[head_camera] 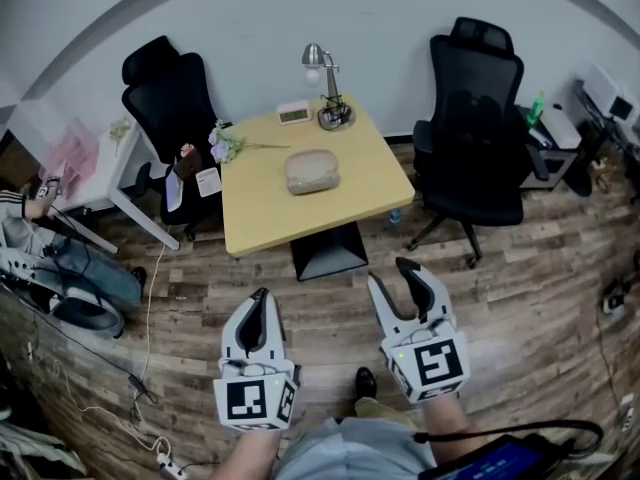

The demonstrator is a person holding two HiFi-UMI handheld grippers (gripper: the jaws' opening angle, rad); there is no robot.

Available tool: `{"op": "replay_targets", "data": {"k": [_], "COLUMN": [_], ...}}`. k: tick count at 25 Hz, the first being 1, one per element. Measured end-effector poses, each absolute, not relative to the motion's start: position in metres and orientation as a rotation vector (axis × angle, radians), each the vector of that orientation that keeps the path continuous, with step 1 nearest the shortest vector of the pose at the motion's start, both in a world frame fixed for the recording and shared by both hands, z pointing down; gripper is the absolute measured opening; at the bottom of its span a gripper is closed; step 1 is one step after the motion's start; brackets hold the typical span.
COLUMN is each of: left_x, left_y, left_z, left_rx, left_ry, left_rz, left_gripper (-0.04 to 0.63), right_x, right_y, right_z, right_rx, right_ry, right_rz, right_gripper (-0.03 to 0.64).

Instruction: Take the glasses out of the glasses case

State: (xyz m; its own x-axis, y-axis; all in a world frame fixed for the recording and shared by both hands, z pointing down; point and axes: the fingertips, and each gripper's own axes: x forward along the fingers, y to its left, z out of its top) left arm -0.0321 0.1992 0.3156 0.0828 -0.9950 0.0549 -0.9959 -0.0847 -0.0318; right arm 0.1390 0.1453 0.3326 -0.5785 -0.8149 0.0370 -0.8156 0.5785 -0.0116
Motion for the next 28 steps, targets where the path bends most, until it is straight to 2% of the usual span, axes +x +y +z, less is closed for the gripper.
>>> {"op": "replay_targets", "data": {"k": [13,28], "left_x": [-0.052,-0.143], "left_y": [0.126,-0.021], "left_z": [0.313,0.361], "left_rx": [2.242,2.129], "left_ry": [-2.207,-2.178], "left_rz": [0.104,0.090], "left_gripper": [0.006,0.006], "right_x": [0.115,0.025], "right_y": [0.055,-0.094], "right_z": [0.329,0.375], "right_rx": [1.333,1.193], "right_ry": [-2.822,-2.729], "right_rz": [0.021,0.041], "right_gripper": [0.187,0.189]}}
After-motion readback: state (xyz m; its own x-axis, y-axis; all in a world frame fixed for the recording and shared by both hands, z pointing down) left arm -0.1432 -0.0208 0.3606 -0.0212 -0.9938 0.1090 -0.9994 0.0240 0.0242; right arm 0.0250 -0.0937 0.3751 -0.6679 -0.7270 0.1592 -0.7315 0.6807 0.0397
